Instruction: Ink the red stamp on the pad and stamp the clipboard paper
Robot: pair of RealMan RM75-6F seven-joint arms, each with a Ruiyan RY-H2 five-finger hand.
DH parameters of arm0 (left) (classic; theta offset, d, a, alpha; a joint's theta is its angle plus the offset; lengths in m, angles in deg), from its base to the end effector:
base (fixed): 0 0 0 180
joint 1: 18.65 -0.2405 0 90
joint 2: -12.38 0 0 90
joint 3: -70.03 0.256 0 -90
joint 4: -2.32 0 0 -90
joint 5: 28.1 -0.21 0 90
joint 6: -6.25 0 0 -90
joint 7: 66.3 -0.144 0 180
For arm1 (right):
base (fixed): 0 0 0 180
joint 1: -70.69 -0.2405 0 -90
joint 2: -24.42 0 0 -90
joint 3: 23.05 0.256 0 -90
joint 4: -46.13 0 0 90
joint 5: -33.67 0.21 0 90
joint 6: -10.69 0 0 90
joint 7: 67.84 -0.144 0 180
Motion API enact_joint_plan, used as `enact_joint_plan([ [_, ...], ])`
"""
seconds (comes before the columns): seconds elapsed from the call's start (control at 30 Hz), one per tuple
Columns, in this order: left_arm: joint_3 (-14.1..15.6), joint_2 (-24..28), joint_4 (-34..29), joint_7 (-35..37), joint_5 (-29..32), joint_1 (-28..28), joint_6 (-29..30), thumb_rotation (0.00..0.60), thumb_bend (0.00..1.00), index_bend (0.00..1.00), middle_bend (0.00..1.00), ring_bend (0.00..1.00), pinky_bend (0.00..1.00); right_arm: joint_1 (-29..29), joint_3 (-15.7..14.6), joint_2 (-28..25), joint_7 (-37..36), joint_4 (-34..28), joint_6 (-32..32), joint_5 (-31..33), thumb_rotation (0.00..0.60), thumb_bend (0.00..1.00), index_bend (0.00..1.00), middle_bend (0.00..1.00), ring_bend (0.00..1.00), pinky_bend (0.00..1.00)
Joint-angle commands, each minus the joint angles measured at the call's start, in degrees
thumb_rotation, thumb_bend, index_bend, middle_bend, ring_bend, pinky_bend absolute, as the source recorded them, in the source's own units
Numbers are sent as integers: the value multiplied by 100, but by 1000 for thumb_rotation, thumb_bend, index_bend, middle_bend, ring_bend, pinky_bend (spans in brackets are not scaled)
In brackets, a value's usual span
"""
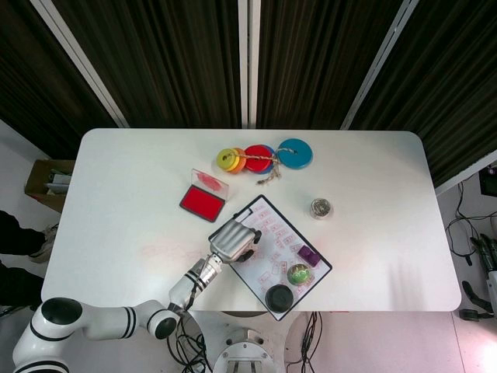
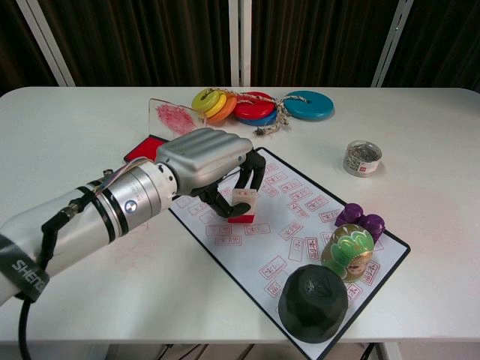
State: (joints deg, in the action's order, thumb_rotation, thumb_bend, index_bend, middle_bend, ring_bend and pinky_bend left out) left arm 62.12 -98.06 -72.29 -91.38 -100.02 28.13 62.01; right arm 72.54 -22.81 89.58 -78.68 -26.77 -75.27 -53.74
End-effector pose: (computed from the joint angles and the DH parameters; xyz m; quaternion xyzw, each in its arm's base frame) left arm -0.0674 0.2899 -0.1250 -0.8008 -0.3122 -0.4020 0.3157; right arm -0.3885 -0.1319 0.1892 0.6007 -0.3852 0.3103 0.6281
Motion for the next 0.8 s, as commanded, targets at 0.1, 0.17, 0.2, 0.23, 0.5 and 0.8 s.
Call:
enact_joint_plan([
  [0.1,-5,-26,77,157,-76,2,-20,600,516,657,677,1000,1000,0,1,6,14,-4,0,1,600,242,0,0,0,0],
  [0.17,1,-40,126,224,-101,-2,-30,600,515,657,677,1000,1000,2,2,6,19,-3,-2,3,600,242,0,0,0,0],
  [0.2,10,-48,155,265,-111,-8,-41,600,515,657,677,1000,1000,3,2,9,21,1,0,7,600,242,0,0,0,0],
  [0.23,17,-53,175,297,-125,-13,-44,600,515,657,677,1000,1000,4,3,11,23,6,5,12,600,242,0,0,0,0],
  [0.5,35,-158,460,647,-232,-50,-64,600,515,658,678,1000,1000,1,-14,42,53,23,27,0,600,241,0,0,0,0],
  [0.8,103,-260,789,1065,-411,-100,-73,600,515,663,685,1000,1000,2,-14,47,88,14,39,12,600,242,0,0,0,0],
])
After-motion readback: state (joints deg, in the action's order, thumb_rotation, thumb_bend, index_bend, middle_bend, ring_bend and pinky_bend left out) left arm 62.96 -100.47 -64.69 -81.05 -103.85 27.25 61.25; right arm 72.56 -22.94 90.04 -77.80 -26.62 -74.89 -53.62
